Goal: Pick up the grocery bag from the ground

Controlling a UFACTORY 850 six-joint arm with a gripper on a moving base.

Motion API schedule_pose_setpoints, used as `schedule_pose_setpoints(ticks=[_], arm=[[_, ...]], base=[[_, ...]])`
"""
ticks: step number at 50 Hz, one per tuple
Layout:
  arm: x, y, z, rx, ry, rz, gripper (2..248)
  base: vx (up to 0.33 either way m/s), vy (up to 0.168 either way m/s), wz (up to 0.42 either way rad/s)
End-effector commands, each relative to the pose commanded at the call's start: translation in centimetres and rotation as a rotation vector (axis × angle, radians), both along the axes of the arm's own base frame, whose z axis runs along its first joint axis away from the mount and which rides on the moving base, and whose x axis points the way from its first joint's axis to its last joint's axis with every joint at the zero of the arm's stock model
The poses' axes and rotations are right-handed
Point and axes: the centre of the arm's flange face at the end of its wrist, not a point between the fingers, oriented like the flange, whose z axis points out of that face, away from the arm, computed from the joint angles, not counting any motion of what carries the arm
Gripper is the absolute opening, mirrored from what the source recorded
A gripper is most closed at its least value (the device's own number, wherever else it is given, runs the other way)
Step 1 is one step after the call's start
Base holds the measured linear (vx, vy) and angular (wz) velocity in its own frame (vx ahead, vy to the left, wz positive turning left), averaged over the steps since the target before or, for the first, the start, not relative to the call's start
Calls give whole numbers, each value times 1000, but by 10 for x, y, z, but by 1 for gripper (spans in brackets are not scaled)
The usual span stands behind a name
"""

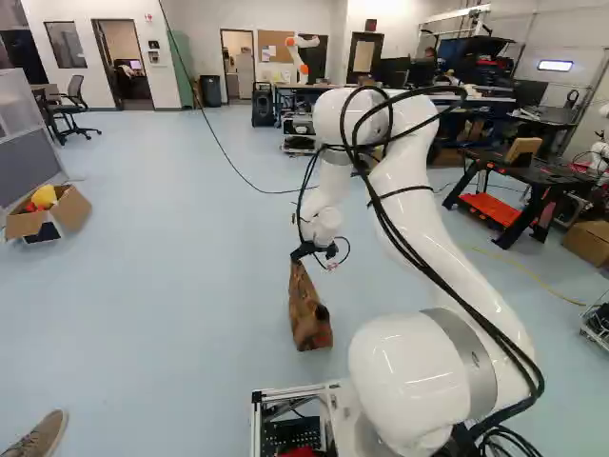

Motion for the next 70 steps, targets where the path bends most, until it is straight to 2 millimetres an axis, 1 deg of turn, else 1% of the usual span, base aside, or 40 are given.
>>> schedule_pose_setpoints(ticks=[43,70], arm=[[14,14,-118,-4,78,23,247],[18,15,-193,-6,105,25,247]], base=[[0,0,0],[0,0,0]])
